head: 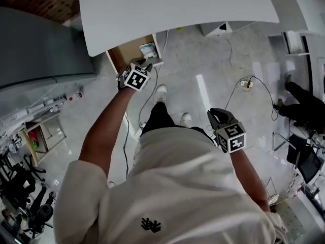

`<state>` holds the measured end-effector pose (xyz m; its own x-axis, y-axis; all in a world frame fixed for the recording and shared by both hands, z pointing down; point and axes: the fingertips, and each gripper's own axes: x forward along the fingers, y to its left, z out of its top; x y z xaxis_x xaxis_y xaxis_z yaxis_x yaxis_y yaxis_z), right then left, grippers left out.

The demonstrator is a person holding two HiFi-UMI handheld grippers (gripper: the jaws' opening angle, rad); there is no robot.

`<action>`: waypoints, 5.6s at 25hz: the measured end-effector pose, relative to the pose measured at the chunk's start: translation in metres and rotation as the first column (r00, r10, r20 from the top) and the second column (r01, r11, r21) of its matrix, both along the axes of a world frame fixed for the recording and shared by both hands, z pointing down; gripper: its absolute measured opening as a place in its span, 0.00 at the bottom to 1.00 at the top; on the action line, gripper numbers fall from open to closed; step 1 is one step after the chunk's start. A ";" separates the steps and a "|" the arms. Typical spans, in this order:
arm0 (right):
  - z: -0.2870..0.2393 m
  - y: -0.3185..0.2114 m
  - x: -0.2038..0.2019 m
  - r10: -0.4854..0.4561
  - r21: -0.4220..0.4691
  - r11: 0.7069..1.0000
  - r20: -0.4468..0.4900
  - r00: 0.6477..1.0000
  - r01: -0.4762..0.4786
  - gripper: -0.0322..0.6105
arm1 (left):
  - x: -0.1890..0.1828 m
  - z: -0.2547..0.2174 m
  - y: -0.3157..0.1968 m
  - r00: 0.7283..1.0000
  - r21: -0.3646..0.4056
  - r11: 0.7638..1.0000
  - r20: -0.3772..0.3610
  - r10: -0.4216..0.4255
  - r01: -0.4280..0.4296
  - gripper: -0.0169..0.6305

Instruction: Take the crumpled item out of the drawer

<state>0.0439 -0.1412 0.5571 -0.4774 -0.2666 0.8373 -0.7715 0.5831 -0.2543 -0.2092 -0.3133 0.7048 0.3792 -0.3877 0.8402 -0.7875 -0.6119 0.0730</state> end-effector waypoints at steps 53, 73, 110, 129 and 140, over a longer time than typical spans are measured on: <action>0.065 0.012 0.043 0.180 -0.142 0.973 -0.040 0.983 -0.184 0.13 | -0.019 0.153 -0.073 0.923 -0.135 0.974 0.319 0.217 -0.182 0.06; 0.020 0.112 0.103 0.052 -0.017 0.999 0.136 0.989 -0.050 0.10 | 0.061 -0.032 0.077 0.976 0.026 0.998 0.211 0.051 -0.058 0.06; -0.070 0.189 0.144 -0.162 0.150 0.979 0.154 0.975 0.139 0.10 | 0.222 -0.242 0.332 0.989 0.128 0.981 0.033 0.145 -0.148 0.06; -0.070 0.196 0.158 -0.124 0.160 0.982 0.167 0.978 0.097 0.10 | 0.238 -0.247 0.343 0.987 0.137 0.977 0.024 0.160 -0.162 0.06; -0.069 0.208 0.154 -0.133 0.169 0.980 0.179 0.975 0.103 0.10 | 0.238 -0.246 0.352 0.985 0.140 0.975 0.034 0.171 -0.174 0.06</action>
<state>0.1980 0.0664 0.4880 -0.6589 -0.3198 0.6809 -0.6416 0.7115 -0.2866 0.0290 0.0391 0.4590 0.4330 -0.4339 0.7901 -0.6700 -0.7413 -0.0399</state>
